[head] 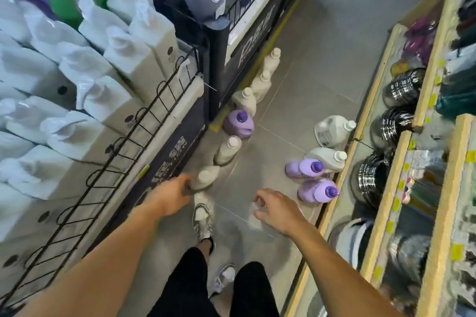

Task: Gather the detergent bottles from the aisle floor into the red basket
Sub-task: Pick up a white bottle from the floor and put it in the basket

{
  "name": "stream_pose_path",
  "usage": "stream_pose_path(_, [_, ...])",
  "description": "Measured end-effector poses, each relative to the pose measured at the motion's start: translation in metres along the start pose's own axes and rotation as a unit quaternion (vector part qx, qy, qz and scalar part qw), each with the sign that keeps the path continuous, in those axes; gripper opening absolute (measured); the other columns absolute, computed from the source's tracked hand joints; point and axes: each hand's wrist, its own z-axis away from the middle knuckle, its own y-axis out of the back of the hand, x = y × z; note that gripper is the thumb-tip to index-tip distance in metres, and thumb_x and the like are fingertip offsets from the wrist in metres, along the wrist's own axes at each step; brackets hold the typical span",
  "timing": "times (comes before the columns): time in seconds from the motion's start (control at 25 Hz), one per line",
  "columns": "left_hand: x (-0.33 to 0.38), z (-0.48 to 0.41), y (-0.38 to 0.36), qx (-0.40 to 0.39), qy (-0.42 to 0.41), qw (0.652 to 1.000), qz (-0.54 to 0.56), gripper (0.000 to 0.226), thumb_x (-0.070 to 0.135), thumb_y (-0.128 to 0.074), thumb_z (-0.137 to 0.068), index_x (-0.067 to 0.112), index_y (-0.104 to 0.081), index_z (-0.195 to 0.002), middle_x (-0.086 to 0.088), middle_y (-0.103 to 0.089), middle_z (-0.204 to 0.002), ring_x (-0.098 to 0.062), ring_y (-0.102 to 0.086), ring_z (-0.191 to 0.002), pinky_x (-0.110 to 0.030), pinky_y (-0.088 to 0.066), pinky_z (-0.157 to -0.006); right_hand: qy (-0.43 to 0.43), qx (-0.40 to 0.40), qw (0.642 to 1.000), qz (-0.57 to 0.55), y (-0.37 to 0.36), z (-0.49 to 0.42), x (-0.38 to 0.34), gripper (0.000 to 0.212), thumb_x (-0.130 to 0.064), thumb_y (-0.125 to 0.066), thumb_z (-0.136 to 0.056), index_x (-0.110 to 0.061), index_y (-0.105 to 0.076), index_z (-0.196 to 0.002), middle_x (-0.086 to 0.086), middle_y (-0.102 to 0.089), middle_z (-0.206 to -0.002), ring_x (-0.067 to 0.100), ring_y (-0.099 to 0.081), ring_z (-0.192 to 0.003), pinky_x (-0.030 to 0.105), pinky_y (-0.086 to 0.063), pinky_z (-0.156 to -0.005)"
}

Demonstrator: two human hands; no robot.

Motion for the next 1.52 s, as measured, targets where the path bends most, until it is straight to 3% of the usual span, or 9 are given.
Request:
stream_pose_path(0.16, [-0.059,-0.094,-0.071,0.014,0.076,0.992,0.098,0.062,0.029,-0.074,-0.088,0.032,-0.043,-0.143,-0.006,-0.062,-0.12,-0.027,-0.062,-0.104,-0.032,-0.042,-0.079,0.012,-0.073,0.997,-0.019,-0.066,-0.134,0.038,0.052,-0.037,-0.071,-0.09,-0.028,-0.05,-0.137,-0.001,-0.053,-0.138,0.023,-0.051,-0.131,0.04,-0.047,-0.102])
stream_pose_path(0.24, [-0.1,-0.146,-0.112,0.027,0.091,0.986,0.14,0.081,0.034,-0.078,-0.074,0.039,-0.041,-0.145,-0.013,-0.06,-0.122,-0.036,-0.06,-0.112,-0.037,-0.045,-0.088,0.023,-0.092,0.995,-0.014,-0.099,-0.207,0.058,0.067,-0.037,-0.072,-0.089,-0.028,-0.042,-0.149,0.003,-0.045,-0.15,0.027,-0.044,-0.139,0.04,-0.043,-0.109])
stream_pose_path(0.36, [-0.152,-0.247,-0.188,0.044,0.13,0.977,0.162,0.097,0.025,-0.092,-0.069,0.005,-0.041,-0.149,-0.022,-0.047,-0.147,-0.039,-0.047,-0.135,-0.044,-0.035,-0.11,0.062,-0.078,0.995,0.007,-0.16,-0.331,0.094,0.087,-0.036,-0.076,-0.087,-0.027,-0.027,-0.158,0.008,-0.037,-0.157,0.032,-0.04,-0.141,0.043,-0.043,-0.111])
stream_pose_path(0.52, [-0.159,-0.347,-0.26,0.159,0.108,0.972,0.137,0.11,0.03,-0.097,-0.061,0.01,-0.038,-0.152,-0.015,-0.043,-0.153,-0.033,-0.042,-0.139,-0.047,-0.031,-0.118,0.141,-0.06,0.988,0.033,-0.226,-0.463,0.112,0.102,-0.031,-0.08,-0.082,-0.031,-0.016,-0.161,0.008,-0.028,-0.164,0.034,-0.034,-0.146,0.052,-0.044,-0.11])
stream_pose_path(0.76, [-0.162,-0.403,-0.298,0.256,0.095,0.942,0.197,0.101,0.033,-0.096,-0.063,0.025,-0.04,-0.146,0.001,-0.053,-0.143,-0.019,-0.052,-0.128,-0.039,-0.045,-0.107,0.237,-0.061,0.968,0.053,-0.288,-0.543,0.118,0.106,-0.058,-0.086,-0.063,-0.036,-0.026,-0.147,0.007,-0.052,-0.142,0.033,-0.049,-0.132,0.056,-0.045,-0.106])
stream_pose_path(0.88, [-0.169,-0.401,-0.3,0.286,0.01,0.95,0.123,0.102,0.036,-0.1,-0.05,0.014,-0.051,-0.138,-0.008,-0.063,-0.127,-0.026,-0.064,-0.112,-0.045,-0.055,-0.096,0.244,-0.054,0.967,0.054,-0.282,-0.534,0.116,0.104,-0.052,-0.09,-0.062,-0.038,-0.03,-0.146,0.001,-0.053,-0.14,0.029,-0.049,-0.13,0.05,-0.046,-0.105])
stream_pose_path(1.12, [-0.119,-0.331,-0.246,0.251,-0.024,0.965,0.068,0.104,0.04,-0.094,-0.046,0.01,-0.051,-0.136,-0.004,-0.066,-0.122,-0.028,-0.068,-0.103,-0.045,-0.047,-0.09,0.211,-0.083,0.972,0.059,-0.195,-0.431,0.092,0.096,-0.057,-0.085,-0.063,-0.045,-0.028,-0.139,-0.003,-0.058,-0.139,0.029,-0.056,-0.126,0.05,-0.05,-0.099])
stream_pose_path(1.32, [-0.014,-0.178,-0.125,0.225,-0.051,0.972,0.047,0.094,0.054,-0.076,-0.055,0.017,-0.048,-0.136,-0.001,-0.065,-0.124,-0.025,-0.069,-0.102,-0.043,-0.042,-0.096,0.165,-0.074,0.981,0.066,-0.043,-0.256,0.04,0.095,-0.056,-0.081,-0.061,-0.047,-0.031,-0.141,-0.002,-0.061,-0.133,0.032,-0.058,-0.12,0.042,-0.051,-0.09])
stream_pose_path(1.52, [0.09,0.014,0.007,0.271,-0.086,0.959,0.015,0.086,0.061,-0.08,-0.058,0.027,-0.045,-0.129,0.006,-0.06,-0.123,-0.019,-0.063,-0.11,-0.044,-0.037,-0.098,0.187,-0.018,0.979,0.079,0.115,-0.061,-0.034,0.088,-0.06,-0.081,-0.054,-0.046,-0.037,-0.129,-0.006,-0.063,-0.119,0.035,-0.061,-0.105,0.044,-0.052,-0.083])
